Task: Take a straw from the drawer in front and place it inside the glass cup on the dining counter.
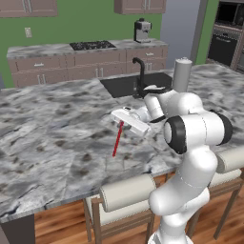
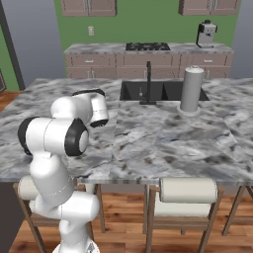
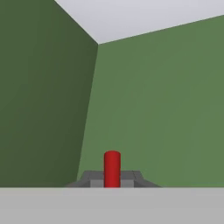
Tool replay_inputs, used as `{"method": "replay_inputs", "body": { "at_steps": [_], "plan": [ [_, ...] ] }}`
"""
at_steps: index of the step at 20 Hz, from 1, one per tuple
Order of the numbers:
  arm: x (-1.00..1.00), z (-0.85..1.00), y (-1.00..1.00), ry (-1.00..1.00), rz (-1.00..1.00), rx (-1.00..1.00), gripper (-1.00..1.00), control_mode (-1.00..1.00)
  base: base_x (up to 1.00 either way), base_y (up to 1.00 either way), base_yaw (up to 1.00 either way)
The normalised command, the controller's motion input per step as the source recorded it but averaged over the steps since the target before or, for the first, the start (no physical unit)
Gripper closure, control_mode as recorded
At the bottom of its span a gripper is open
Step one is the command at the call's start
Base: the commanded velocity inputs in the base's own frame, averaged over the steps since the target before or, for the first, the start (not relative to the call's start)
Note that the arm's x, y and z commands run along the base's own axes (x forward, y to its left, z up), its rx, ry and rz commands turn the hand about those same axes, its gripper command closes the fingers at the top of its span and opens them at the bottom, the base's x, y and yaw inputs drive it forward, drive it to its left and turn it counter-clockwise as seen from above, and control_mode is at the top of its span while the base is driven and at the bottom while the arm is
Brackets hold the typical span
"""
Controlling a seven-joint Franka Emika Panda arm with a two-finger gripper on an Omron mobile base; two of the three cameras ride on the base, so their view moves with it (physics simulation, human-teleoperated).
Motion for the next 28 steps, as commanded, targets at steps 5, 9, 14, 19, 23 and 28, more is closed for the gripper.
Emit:
{"method": "replay_inputs", "body": {
  "at_steps": [5,9,14,19,23,28],
  "plan": [
    [-0.19,-0.01,0.0,-0.06,0.0,0.0,1.0,-1.0,0.0,0.0,0.0],
    [-0.08,0.0,0.0,-0.1,0.0,0.0,1.0,-1.0,0.0,0.0,0.0],
    [0.0,-0.07,0.0,-0.1,0.0,0.0,1.0,-1.0,0.0,0.0,0.0],
    [0.0,-0.2,0.0,-0.02,0.0,0.0,1.0,-1.0,0.0,0.0,0.0],
    [0.0,-0.23,0.0,0.0,0.0,0.0,1.0,-1.0,0.0,0.0,0.0],
    [0.02,-0.15,0.0,0.0,0.0,0.0,1.0,-1.0,0.0,0.0,0.0]
  ]
}}
